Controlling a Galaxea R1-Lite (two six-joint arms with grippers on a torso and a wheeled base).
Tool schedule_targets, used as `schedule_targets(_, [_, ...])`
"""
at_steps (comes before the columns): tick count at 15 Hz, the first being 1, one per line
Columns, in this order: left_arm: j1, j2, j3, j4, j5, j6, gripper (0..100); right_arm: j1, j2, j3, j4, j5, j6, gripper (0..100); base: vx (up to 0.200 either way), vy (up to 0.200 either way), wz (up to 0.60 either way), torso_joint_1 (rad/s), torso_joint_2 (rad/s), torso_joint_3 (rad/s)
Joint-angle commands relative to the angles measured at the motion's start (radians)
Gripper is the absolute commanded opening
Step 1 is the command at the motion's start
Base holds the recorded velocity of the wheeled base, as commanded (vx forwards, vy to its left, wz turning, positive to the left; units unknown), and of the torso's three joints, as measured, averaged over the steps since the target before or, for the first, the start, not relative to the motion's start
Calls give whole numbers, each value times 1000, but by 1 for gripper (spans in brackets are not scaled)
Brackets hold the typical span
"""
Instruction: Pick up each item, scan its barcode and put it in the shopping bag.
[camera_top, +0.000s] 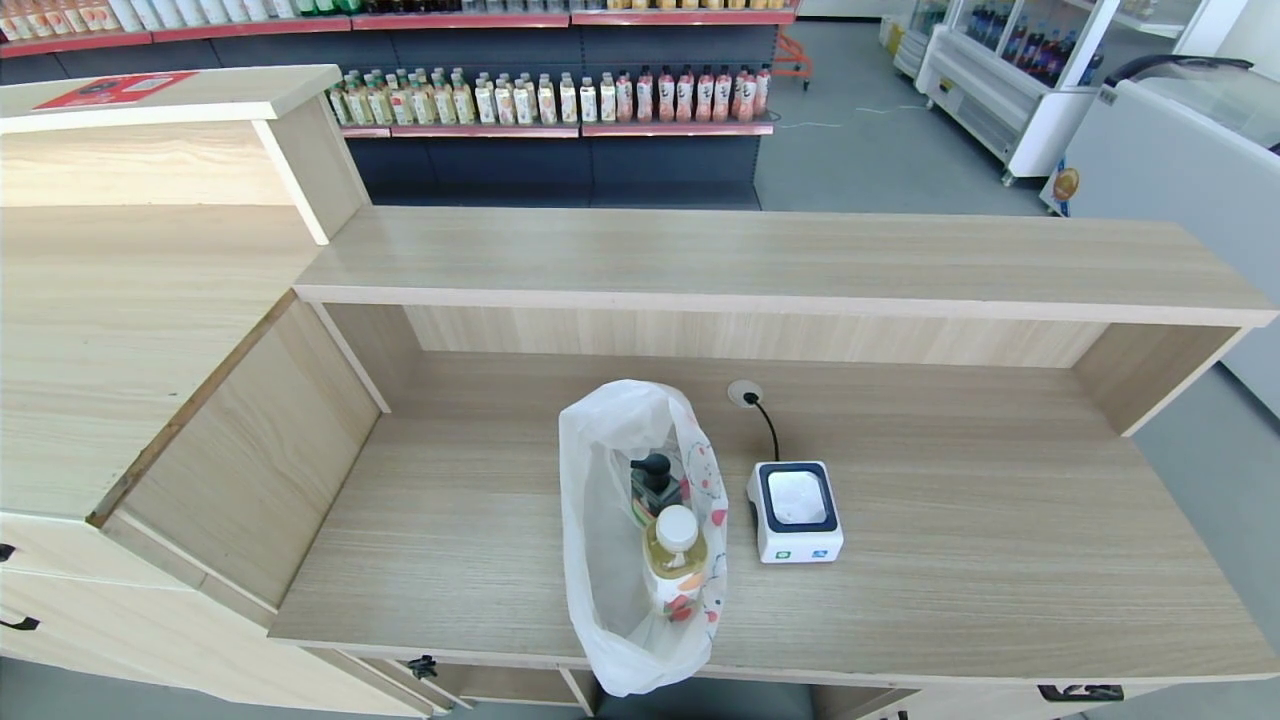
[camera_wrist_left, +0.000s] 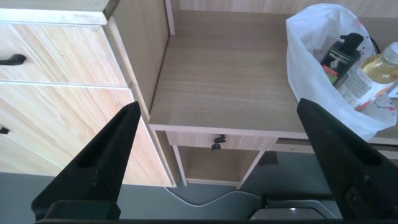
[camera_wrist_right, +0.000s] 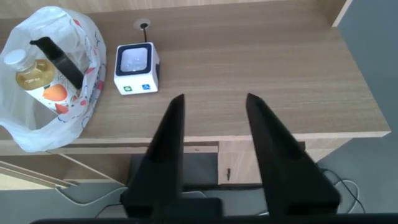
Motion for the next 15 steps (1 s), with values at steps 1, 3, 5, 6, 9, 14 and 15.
schedule_targets(1, [0, 0, 0, 0, 0, 2, 100, 0, 4, 0, -1, 0, 0, 0, 0, -200, 0, 2, 7, -2])
schedule_targets(3, [0, 0, 0, 0, 0, 2, 100, 0, 4, 0, -1, 0, 0, 0, 0, -200, 0, 2, 0, 2])
schedule_targets(5, [0, 0, 0, 0, 0, 1, 100, 0, 4, 0, -1, 0, 0, 0, 0, -200, 0, 0, 0, 2])
schedule_targets(6, [0, 0, 0, 0, 0, -1, 100, 0, 4, 0, -1, 0, 0, 0, 0, -200, 0, 2, -2, 2])
schedule_targets(9, [0, 0, 0, 0, 0, -1, 100, 0, 4, 0, -1, 0, -2, 0, 0, 0, 0, 0, 0, 0])
schedule_targets(14, [0, 0, 0, 0, 0, 2, 100, 0, 4, 0, -1, 0, -2, 0, 40, -40, 0, 0, 0, 1])
schedule_targets(15, [0, 0, 0, 0, 0, 2, 100, 0, 4, 0, -1, 0, -2, 0, 200, -200, 0, 12, 2, -7])
